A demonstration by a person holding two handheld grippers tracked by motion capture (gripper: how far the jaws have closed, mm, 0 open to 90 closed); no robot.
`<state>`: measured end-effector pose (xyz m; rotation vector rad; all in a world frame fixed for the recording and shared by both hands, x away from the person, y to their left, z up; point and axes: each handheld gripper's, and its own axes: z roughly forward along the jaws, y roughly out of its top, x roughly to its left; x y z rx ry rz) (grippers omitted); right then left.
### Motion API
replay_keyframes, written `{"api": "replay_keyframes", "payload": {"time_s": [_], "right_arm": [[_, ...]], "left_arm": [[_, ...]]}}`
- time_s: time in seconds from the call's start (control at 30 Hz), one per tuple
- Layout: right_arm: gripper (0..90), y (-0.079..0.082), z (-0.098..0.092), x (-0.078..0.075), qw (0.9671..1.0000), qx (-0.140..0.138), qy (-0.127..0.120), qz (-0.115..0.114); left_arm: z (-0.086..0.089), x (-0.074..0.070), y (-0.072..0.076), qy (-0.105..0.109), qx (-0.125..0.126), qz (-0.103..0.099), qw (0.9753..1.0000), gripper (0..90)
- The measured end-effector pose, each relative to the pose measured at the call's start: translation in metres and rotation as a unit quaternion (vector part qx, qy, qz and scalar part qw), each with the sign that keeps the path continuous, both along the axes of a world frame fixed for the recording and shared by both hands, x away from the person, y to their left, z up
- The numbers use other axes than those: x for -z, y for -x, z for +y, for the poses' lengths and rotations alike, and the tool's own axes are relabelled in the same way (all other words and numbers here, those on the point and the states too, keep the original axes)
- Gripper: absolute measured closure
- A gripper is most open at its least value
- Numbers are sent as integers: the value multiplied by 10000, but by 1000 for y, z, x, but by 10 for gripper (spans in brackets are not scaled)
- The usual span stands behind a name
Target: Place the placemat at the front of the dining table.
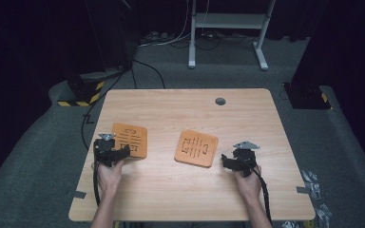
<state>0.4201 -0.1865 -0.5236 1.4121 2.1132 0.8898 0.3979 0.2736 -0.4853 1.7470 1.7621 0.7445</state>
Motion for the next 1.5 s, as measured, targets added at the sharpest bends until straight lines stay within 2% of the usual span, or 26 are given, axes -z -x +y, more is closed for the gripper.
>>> {"api": "replay_keyframes", "payload": {"time_s": [0.07, 0.13, 0.2, 0.43, 0.6, 0.7, 0.77, 0.8, 0.9, 1.0, 1.13, 1.23, 1.33, 1.5], "right_arm": [[227, 0, 0, 0, 10000, 12, 0, -27], [228, 0, 1, 0, 10000, 6, 1, -28], [227, 0, 1, 0, 10000, 6, 1, -27], [228, 0, 1, 0, 10000, 6, 0, -27], [227, 0, 1, 0, 10000, 5, 0, -27], [227, 0, 1, 0, 10000, 6, 0, -28], [227, 0, 1, 0, 10000, 6, 1, -28], [227, 0, 1, 0, 10000, 6, -1, -27], [227, 0, 1, 0, 10000, 6, -1, -26], [227, 0, 1, 0, 10000, 5, 0, -26], [227, 0, 1, 0, 10000, 7, 0, -26], [227, 0, 1, 0, 10000, 7, -1, -28], [227, 0, 1, 0, 10000, 7, 0, -28], [228, 0, 1, 0, 10000, 5, 0, -28]], "left_arm": [[0, -1, 0, 22, 26, -15, 10000, 223], [0, -1, 0, 129, 58, -20, 9999, 219], [0, -3, 0, 105, 111, -5, 9999, 218], [-6, -9, 3, 256, 218, -157, 9993, 237], [-13, -16, 7, 205, 391, -241, 9987, 249], [-18, -19, 9, 199, 498, -307, 9981, 257], [-21, -20, 9, 224, 566, -294, 9977, 269], [-22, -21, 10, 162, 630, -275, 9975, 271], [-27, -21, 10, 210, 697, -295, 9969, 274], [-30, -22, 13, 140, 818, -306, 9961, 277], [-35, -25, 16, 181, 894, -350, 9952, 287], [-39, -26, 19, 227, 984, -430, 9940, 299], [-42, -27, 22, 164, 1097, -444, 9928, 307], [-47, -26, 26, 296, 1176, -492, 9914, 316]]}}
